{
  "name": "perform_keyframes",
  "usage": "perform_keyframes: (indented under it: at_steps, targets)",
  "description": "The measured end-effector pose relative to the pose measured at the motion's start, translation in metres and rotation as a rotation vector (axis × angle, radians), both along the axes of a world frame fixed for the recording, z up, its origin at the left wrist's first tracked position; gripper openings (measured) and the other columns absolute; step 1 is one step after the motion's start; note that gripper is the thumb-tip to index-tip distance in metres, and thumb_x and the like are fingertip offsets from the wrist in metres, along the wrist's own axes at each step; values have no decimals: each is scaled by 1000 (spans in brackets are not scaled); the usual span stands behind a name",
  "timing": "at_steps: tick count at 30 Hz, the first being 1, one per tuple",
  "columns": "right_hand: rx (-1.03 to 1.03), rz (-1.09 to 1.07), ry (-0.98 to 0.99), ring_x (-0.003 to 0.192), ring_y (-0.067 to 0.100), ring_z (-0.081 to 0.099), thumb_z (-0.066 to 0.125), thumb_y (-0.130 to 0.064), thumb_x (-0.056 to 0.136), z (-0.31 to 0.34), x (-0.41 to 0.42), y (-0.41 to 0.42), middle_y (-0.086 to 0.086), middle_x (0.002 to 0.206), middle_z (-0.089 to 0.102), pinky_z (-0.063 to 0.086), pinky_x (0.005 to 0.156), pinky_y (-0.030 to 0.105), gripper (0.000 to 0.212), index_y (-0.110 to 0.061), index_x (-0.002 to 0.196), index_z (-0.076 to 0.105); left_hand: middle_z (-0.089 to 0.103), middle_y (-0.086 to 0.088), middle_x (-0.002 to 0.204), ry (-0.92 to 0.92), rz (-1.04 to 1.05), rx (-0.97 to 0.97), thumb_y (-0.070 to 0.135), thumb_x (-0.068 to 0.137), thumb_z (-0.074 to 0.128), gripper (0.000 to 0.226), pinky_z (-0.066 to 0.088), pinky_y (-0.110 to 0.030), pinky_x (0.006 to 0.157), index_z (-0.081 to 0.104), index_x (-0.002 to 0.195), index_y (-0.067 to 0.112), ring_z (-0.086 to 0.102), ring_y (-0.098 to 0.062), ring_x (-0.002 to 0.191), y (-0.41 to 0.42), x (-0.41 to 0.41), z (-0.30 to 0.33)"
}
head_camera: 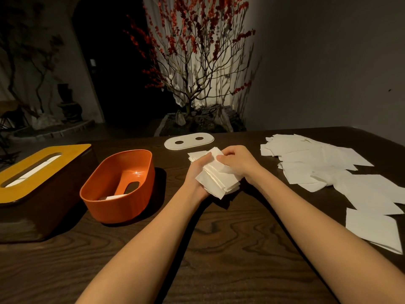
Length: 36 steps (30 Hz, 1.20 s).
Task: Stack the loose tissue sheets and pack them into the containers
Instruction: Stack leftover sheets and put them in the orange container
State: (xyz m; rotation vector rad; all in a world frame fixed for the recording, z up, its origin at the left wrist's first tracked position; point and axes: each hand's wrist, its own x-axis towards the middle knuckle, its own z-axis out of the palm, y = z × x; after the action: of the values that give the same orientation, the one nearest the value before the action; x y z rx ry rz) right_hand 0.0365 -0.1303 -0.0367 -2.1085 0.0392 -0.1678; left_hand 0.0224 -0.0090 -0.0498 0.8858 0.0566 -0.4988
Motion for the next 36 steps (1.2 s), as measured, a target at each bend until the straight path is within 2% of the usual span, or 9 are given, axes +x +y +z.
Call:
perform_keyframes:
  at_steps: [3,6,10,17,22,27,30,34,36]
  targets:
    - [-238,-26,-159,104,15,55,60,-29,93,-3,0,5,0,113,58,49,93,40,33,-19,124,56,69,-21,77,71,45,-88,28,102,40,32,41,-51,88,55,90,1,59,-36,88,1,0,3]
    - [-359,92,-292,113,16,47,57,-40,91,4,-7,15,-5,111,49,42,99,44,29,-26,116,59,66,-25,94,120,104,-186,34,102,38,42,39,-50,100,57,96,-3,58,-38,97,3,8,3]
    - [-358,414,-194,116,12,38,68,-47,82,9,-18,19,-8,114,44,38,103,41,34,-33,110,56,56,-27,97,200,193,-268,42,100,40,49,44,-48,76,52,95,-6,54,-40,88,5,18,2]
    - [-635,464,-225,109,14,31,66,-14,79,1,-13,15,-4,115,36,34,96,37,44,-27,115,44,58,-22,109,169,267,-220,46,100,39,49,40,-48,98,51,93,-1,56,-36,94,14,29,-4]
    - [-470,371,-426,102,4,33,66,-19,86,-3,-4,9,-10,105,49,36,98,39,10,-27,90,61,57,-24,115,160,282,-256,43,101,40,46,42,-46,100,50,97,-1,57,-35,101,18,31,-7]
    - [-338,413,-455,101,3,42,69,-16,86,-2,-4,7,-6,103,62,32,83,14,2,-16,88,70,57,-26,109,164,263,-272,42,102,37,47,44,-46,92,51,99,-4,58,-35,98,17,26,-4]
    - [-314,429,-420,96,-7,41,69,-19,86,-3,-3,5,-10,102,61,30,79,9,9,-12,91,71,57,-26,118,186,271,-271,41,102,39,50,47,-48,81,48,123,-4,56,-38,112,16,24,-2]
    - [-300,450,-358,96,-7,41,70,-20,85,-3,-1,4,-16,97,57,30,78,14,9,-12,88,72,56,-25,96,188,282,-246,37,102,39,36,45,-47,77,46,109,3,56,-38,97,14,20,1]
    - [-287,459,-347,95,-7,41,71,-21,84,-2,-2,5,-16,96,56,31,78,15,7,-14,85,71,58,-24,105,204,294,-254,38,102,39,39,44,-48,83,49,103,0,57,-37,95,16,22,-1]
